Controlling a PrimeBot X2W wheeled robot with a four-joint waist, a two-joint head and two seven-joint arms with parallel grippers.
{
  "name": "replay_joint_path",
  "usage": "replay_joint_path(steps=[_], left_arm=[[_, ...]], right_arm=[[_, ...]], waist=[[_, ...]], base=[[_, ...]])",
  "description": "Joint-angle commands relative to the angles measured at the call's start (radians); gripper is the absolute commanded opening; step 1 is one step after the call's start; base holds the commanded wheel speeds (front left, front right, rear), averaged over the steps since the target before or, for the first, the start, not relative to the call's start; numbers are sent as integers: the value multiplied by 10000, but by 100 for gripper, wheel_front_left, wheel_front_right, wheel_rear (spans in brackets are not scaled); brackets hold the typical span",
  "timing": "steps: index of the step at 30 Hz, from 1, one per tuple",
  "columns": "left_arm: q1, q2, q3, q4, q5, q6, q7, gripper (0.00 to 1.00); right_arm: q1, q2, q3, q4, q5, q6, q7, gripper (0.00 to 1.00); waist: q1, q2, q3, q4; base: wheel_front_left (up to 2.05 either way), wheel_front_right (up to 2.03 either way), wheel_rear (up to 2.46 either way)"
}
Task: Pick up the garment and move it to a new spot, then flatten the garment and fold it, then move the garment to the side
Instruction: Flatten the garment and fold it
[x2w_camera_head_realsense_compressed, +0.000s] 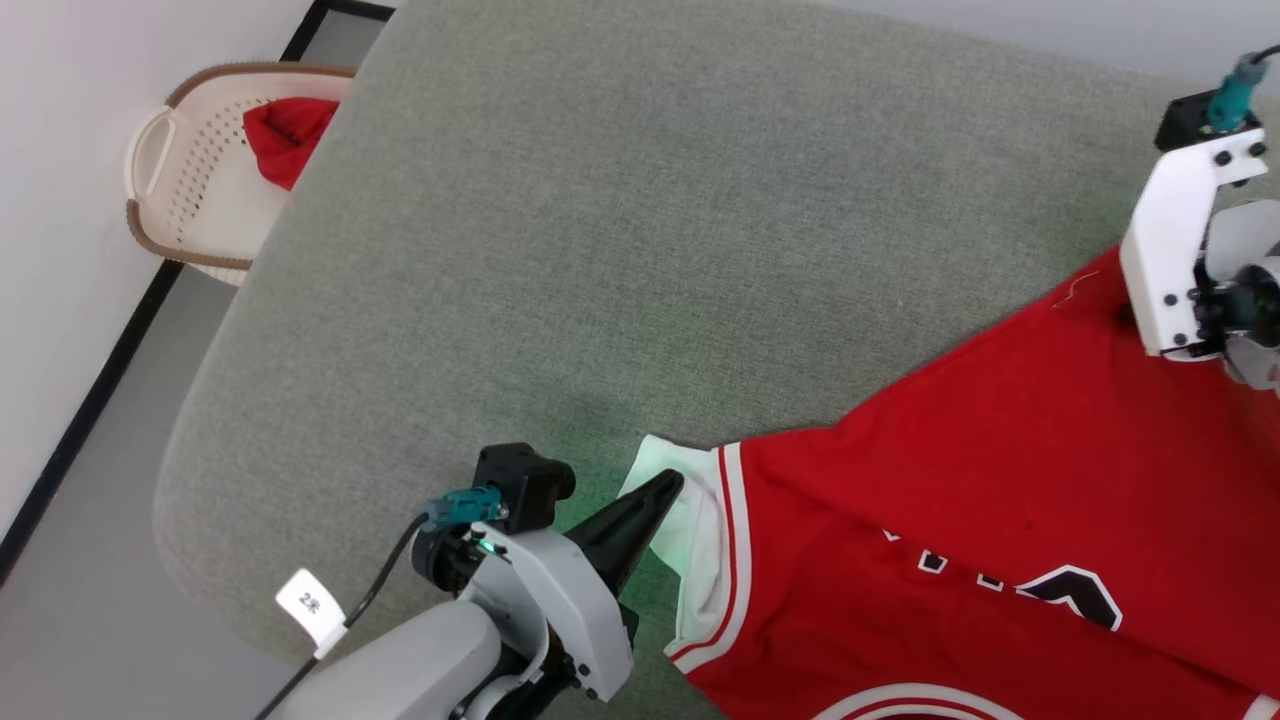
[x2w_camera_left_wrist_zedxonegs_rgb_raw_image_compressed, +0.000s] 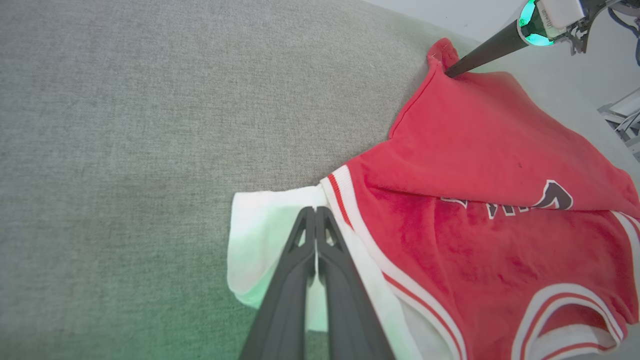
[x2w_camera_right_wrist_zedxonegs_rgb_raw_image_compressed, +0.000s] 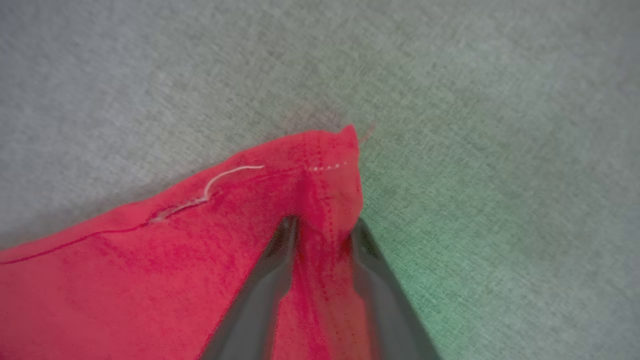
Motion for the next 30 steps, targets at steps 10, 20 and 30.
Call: replay_joint_path(steps=[10, 20, 30], left_arm=[[138, 135, 49, 135, -302, -47, 176, 0], [-932, 1555, 148, -808, -1041, 265, 2860, 0], [-3516, 2912, 758, -722, -1292, -8, 5360, 0]], right_arm=[[-80, 264, 26, 833, -8, -3, -241, 0], [-646, 710, -191, 532, 598, -3, -1099, 0], [-1238, 1007, -493, -50, 1131, -1, -2863, 0]], waist=[[0, 0, -382, -319], [0, 0, -1413, -1112], [0, 0, -2494, -2105]], base=[[0, 0, 0], [0, 0, 0], [0, 0, 0]])
